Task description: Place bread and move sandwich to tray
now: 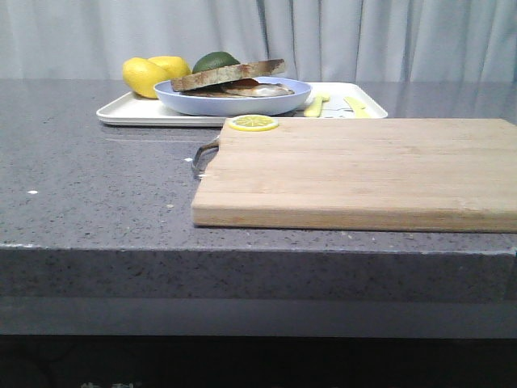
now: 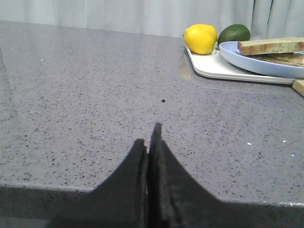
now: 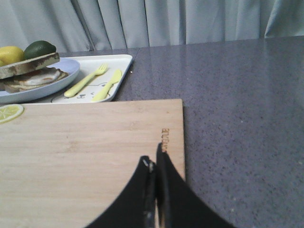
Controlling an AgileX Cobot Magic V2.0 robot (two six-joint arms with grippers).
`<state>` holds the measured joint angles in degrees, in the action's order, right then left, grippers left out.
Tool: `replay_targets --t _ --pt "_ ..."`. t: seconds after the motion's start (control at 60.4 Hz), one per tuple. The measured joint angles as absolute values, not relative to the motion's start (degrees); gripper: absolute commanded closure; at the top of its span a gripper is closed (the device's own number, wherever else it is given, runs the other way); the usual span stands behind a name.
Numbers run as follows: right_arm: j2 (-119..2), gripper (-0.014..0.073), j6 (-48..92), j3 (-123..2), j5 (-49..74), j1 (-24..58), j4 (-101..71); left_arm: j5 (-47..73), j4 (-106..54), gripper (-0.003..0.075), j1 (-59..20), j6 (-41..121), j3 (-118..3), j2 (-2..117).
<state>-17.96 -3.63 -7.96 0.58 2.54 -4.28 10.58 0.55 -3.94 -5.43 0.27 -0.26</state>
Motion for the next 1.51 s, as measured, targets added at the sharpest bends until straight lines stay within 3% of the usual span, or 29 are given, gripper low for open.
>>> replay_targets --t 0.166,0.398,1.507 --pt "-8.6 0.0654 -3.5 0.2 1.5 2.3 -4.2 10.6 0.5 0.0741 -3.9 -5.4 0.3 -0.3" --pt "-0.1 0.0654 -3.4 1.5 5.9 2.3 -4.2 10.6 0.5 0.0741 -3.9 -5.4 0.3 -0.3" --pt "0.6 0.0654 -3.4 1.5 6.5 2.3 -4.2 10.5 0.5 0.0741 -3.9 -5.4 0.3 -0.3"
